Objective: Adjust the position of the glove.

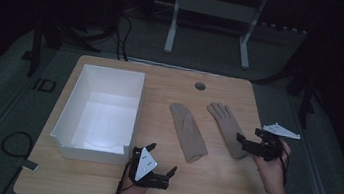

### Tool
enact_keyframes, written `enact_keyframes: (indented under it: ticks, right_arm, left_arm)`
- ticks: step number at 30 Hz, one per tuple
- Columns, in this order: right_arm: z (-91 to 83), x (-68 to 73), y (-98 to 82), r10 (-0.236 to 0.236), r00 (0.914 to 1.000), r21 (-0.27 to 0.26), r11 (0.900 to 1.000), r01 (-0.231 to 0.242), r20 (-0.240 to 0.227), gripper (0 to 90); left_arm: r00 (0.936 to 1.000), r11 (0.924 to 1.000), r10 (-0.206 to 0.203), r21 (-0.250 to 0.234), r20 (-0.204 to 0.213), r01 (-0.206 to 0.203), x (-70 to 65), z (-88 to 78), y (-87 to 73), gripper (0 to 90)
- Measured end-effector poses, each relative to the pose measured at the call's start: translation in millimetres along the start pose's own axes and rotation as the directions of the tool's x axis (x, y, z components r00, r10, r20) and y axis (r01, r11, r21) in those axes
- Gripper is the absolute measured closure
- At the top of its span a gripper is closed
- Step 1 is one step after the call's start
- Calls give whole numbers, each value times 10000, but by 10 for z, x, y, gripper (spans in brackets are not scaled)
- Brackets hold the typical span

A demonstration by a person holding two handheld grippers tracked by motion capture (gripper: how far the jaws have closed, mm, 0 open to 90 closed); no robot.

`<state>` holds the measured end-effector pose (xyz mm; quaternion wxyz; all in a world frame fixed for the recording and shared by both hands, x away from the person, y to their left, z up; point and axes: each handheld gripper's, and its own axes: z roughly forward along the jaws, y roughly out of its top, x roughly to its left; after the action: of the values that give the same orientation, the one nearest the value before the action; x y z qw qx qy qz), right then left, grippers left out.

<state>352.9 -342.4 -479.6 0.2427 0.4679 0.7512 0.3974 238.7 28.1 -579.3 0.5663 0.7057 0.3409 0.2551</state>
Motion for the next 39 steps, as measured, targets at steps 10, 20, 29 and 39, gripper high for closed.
enact_keyframes:
  ticks: [10,20,29,39]
  right_arm:
    - [188,242,153,-540,9954,51,9985,546,-786,218]
    - [428,481,291,-1035,9855,-110,9946,1030,-1345,330]
    - [798,730,359,-1130,9750,373,9918,1222,-1912,420]
    - [1149,938,357,-1210,9695,881,9859,1424,-2129,434]
  left_arm:
    - [10000,10000,-29,-4,56,30,1,2,0,1]
    - [9999,10000,-55,5,112,55,2,3,1,2]
    - [9999,10000,-36,14,165,36,5,2,1,1]
    - [9997,10000,-48,22,227,47,7,2,1,2]
